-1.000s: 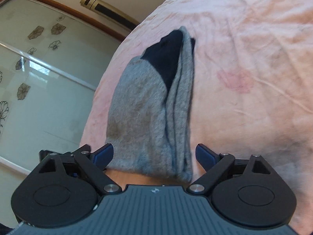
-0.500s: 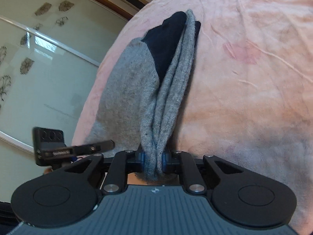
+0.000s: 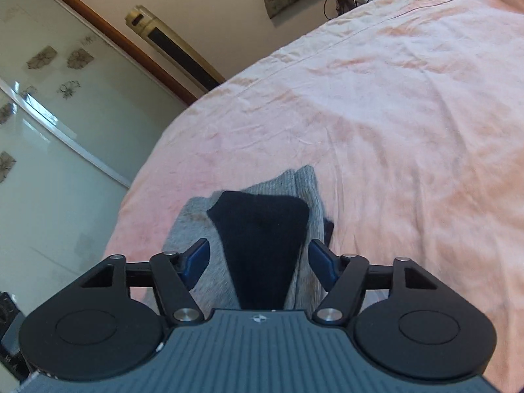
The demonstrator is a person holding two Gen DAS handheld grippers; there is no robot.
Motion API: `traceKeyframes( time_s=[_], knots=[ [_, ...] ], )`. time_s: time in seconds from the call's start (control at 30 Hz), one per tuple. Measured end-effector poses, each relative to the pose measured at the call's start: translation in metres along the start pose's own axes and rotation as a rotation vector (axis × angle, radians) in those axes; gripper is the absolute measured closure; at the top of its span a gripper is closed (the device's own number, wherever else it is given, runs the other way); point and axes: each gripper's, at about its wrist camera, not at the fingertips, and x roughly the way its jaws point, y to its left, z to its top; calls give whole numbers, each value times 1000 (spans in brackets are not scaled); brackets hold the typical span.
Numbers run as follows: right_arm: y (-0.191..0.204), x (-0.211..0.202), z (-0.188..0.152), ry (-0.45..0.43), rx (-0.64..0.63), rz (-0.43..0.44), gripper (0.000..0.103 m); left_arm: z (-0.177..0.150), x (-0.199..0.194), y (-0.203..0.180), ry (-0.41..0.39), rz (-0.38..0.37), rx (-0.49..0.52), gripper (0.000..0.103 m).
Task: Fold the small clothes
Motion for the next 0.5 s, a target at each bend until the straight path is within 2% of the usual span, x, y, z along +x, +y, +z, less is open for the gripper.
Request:
traceKeyframes(
  time_s=[0.03,0.07,0.13,0.17,0.23,0.3,0.37,0.4,0.47,0.5],
  knots=[
    [2,16,2,28,-10,-26,74,-4,20,-4,58,1,14,20],
    [5,31,3,43,-53,-55,85,-11,36,-8,82,36,29,19],
    [2,42,10,17,-72,-54,89,-19,45,-14,33,62,90,11],
    [-1,43,12,12,-41,-51,90,-17,47,-15,34,66,86,11],
    [3,42,11,12,-63,-63,89,-16,43,-16,44,67,87,10],
    [10,33,3,4,-104,-74,81,-16,31,-13,35,58,72,10],
    [15,10,-6,-43,-120,-86,55,-20,8,-7,13,29,20,10],
    [18,-5,-12,-88,-130,-86,50,-23,-3,-5,0,14,-1,10],
    [27,-29,-24,-163,-142,-31,37,-23,-12,-3,-5,-28,-29,10],
    [32,-34,-29,-167,-146,9,35,-25,-12,-5,4,-37,-29,10]
  ],
)
